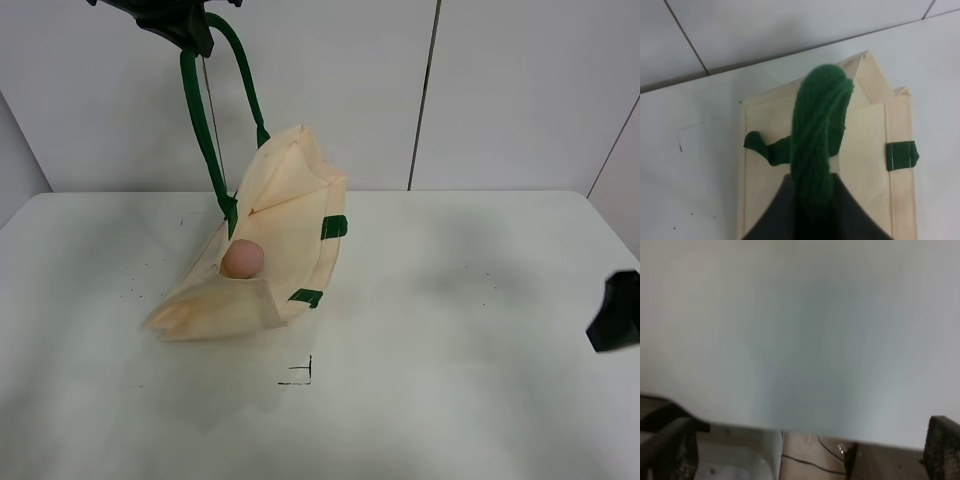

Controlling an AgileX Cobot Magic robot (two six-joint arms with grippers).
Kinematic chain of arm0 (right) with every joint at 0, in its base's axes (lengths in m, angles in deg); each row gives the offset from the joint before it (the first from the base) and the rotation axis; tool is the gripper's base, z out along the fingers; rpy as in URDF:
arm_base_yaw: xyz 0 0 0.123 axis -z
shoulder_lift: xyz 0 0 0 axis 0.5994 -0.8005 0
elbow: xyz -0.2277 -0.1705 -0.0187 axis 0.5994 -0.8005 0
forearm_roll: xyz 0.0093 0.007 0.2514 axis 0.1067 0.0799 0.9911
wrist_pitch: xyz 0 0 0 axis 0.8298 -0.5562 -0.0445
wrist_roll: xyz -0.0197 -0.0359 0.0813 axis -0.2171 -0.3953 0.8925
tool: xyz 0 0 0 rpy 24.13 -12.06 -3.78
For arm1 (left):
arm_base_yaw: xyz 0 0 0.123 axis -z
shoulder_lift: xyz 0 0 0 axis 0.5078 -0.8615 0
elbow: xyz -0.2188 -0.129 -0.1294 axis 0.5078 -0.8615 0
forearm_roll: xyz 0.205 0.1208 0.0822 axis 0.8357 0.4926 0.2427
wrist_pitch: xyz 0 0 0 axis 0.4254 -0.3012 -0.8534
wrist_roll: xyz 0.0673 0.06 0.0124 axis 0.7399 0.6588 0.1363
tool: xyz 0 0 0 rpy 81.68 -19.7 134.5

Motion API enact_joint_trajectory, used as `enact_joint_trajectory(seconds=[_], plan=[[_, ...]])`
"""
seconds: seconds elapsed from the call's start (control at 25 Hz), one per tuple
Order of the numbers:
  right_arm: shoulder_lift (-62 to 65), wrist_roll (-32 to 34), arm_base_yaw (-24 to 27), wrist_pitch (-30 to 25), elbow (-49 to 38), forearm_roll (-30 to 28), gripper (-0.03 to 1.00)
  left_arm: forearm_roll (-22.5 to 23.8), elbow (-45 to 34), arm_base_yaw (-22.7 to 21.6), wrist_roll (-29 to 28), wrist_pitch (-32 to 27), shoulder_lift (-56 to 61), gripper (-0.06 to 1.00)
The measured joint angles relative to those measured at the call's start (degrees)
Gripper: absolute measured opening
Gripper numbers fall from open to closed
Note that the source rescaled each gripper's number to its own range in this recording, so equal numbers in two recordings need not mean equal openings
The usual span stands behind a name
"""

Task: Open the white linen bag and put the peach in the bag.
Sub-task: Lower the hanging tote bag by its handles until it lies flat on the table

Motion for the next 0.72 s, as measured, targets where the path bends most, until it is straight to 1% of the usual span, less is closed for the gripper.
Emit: enact_joint_trajectory(seconds=[0.04, 0.16, 0.28, 0.44, 0.72], plan=[[3.6, -0.2, 0.0, 0.6, -2.6, 0.0, 1.00, 0.0, 0.0, 0.0, 0.0, 0.0, 0.0, 0.00], [15.9, -0.4, 0.0, 4.7, -10.8, -0.1, 1.00, 0.0, 0.0, 0.0, 0.0, 0.0, 0.0, 0.00], [28.5, -0.6, 0.0, 8.0, -15.8, -0.2, 1.00, 0.0, 0.0, 0.0, 0.0, 0.0, 0.0, 0.00], [41.2, -0.6, 0.0, 9.5, -19.4, -0.9, 1.00, 0.0, 0.0, 0.0, 0.0, 0.0, 0.0, 0.00], [52.9, -0.6, 0.0, 10.2, -19.7, -1.3, 1.00, 0.0, 0.0, 0.0, 0.0, 0.0, 0.0, 0.00]])
